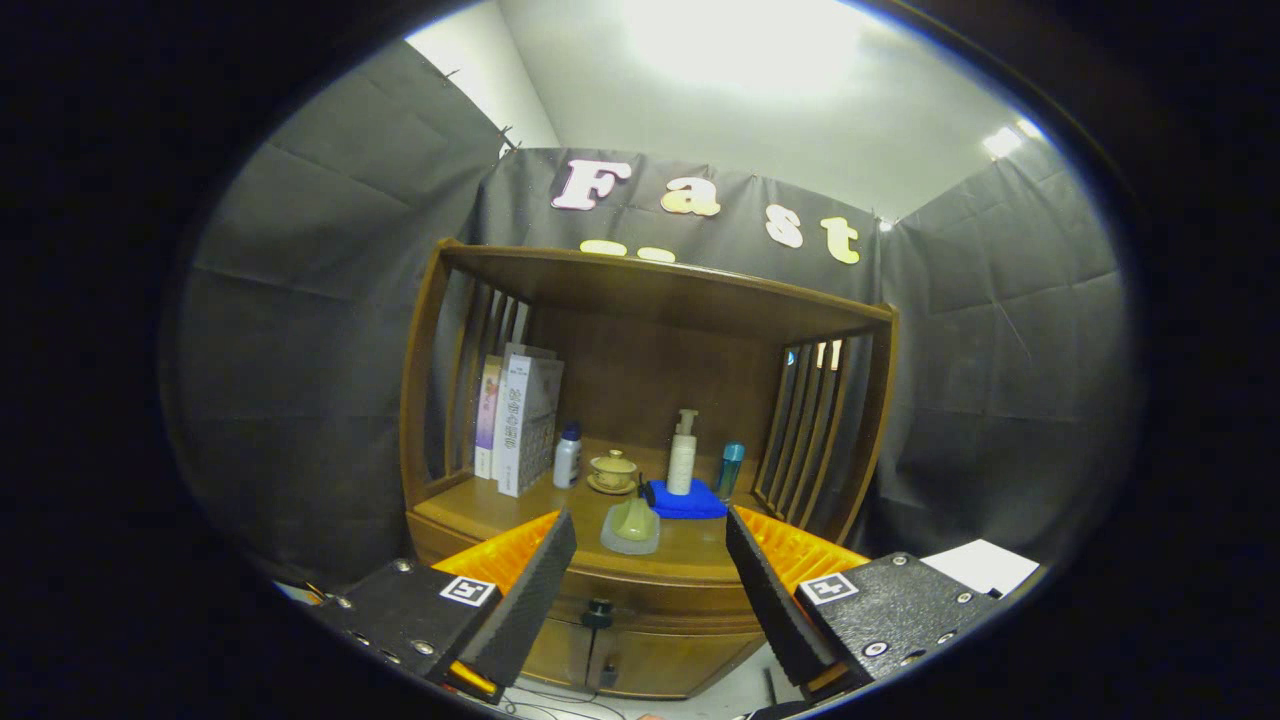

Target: Pull open the drawer, take out the items inside it, and place them on the countertop above the cabinet.

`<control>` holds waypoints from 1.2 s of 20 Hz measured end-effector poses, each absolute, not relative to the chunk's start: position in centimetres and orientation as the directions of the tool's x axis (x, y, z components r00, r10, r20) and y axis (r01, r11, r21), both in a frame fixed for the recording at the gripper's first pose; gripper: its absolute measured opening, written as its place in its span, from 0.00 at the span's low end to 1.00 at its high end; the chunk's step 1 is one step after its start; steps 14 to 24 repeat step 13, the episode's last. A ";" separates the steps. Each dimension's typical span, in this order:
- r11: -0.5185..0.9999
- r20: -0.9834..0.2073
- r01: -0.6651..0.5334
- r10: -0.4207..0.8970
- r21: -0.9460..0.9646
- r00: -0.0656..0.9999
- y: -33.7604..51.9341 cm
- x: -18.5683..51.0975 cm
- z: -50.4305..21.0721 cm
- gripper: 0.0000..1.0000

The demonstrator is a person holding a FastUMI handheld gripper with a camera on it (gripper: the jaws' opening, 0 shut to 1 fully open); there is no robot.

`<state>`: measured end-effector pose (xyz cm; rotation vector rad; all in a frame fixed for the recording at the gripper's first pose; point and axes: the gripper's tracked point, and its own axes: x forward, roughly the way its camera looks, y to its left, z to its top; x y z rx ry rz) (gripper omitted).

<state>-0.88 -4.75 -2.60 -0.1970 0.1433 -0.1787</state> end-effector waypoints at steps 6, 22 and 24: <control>0.973 -0.140 0.152 -0.177 -0.172 0.974 -4.2 -1.5 -2.5 0.94; 0.973 -0.080 0.189 -0.201 -0.135 0.976 -5.7 -3.2 0.9 0.94; 0.973 -0.080 0.189 -0.201 -0.135 0.976 -5.7 -3.2 0.9 0.94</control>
